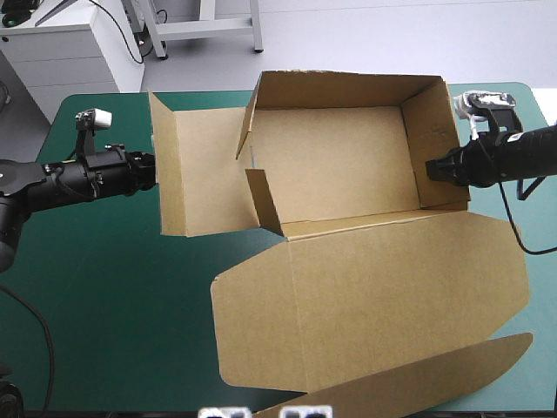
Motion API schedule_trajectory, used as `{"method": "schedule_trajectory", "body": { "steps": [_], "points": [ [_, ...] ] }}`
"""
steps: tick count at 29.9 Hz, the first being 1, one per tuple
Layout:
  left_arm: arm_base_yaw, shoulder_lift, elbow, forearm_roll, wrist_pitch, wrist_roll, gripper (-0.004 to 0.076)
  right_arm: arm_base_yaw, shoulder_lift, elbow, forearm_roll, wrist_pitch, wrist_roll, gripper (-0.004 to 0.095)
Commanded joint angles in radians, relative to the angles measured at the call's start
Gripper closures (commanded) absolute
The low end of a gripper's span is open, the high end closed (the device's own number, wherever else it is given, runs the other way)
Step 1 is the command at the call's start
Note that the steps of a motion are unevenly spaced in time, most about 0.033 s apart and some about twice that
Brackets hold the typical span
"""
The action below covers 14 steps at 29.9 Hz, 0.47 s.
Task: Fold the box
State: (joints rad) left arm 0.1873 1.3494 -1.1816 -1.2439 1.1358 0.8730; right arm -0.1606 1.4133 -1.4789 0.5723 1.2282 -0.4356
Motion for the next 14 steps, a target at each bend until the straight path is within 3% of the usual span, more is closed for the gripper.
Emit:
{"method": "schedule_trajectory", "body": {
  "steps": [1,7,14],
  "points": [
    [-0.016,-0.023,-0.022,-0.149,0.054,0.043,0.0732,-0.006,-0.037,-0.028,0.071,-0.048,0.006,0.0922],
    [-0.091,-0.023,-0.022,-0.160,0.060,0.045,0.0732,0.015,-0.037,-0.028,0.064,-0.074,0.015,0.0922],
    [-0.124,-0.023,-0.022,-0.198,0.105,0.045,0.0732,0.115,-0.037,-0.028,-0.045,-0.171,0.099,0.0922]
  ]
}}
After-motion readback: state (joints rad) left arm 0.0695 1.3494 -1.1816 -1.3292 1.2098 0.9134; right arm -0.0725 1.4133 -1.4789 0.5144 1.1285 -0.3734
